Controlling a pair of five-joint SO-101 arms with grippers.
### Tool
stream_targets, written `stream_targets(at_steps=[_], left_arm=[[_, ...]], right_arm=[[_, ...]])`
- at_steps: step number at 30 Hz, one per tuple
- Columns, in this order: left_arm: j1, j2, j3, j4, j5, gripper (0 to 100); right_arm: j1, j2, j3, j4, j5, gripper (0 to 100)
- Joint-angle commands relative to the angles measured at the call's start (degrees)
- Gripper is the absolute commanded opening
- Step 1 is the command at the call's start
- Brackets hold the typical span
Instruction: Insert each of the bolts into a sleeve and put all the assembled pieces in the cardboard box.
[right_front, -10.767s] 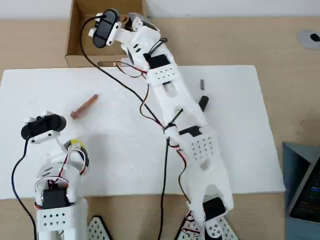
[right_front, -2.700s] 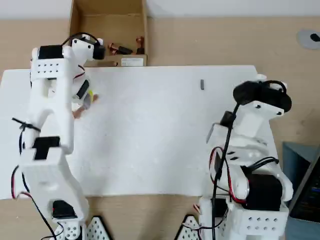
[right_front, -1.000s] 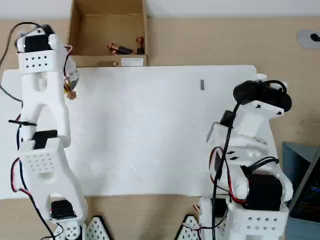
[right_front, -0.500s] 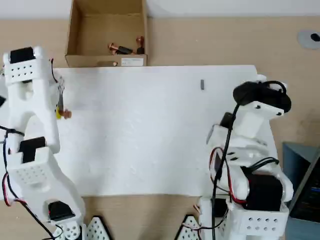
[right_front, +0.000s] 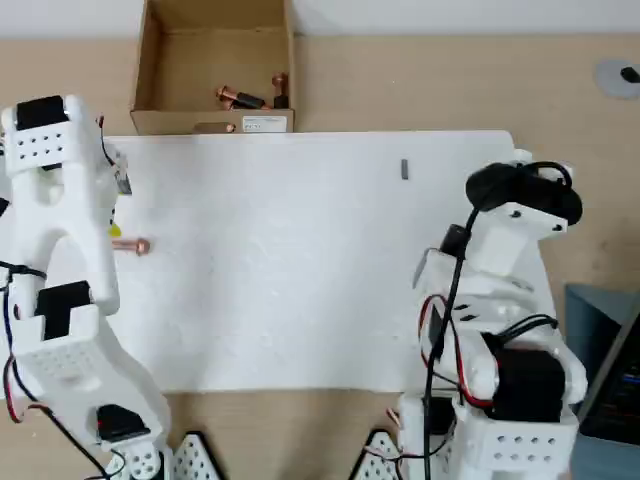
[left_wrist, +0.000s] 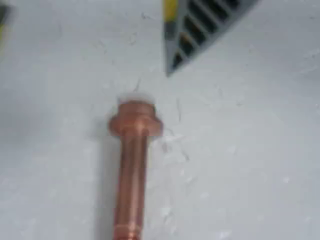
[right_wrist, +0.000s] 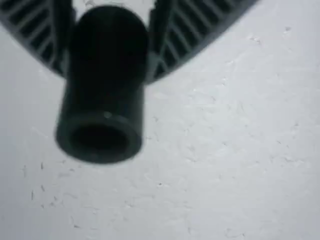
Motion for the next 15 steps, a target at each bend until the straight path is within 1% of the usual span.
stream_targets(at_steps=[1,4,8,10,15], left_arm=[[0.7,-3.4,-1.1,0.5,-0.4,23],[0.5,-3.4,-1.1,0.5,-5.7,14],[0.2,-5.6,-1.2,0.5,-17.4,0],[0.5,-7.5,-0.8,0.6,-22.4,1],[0.7,-13.0,-1.1,0.6,-31.8,0]], right_arm=[[0.5,-0.4,-3.5,0.1,-0.4,0.9],[0.5,-0.4,-3.5,0.1,-0.4,0.9],[0.5,-0.4,-3.5,0.1,-0.4,0.9],[0.5,-0.4,-3.5,0.1,-0.4,0.9],[0.5,-0.4,-3.5,0.1,-0.4,0.9]])
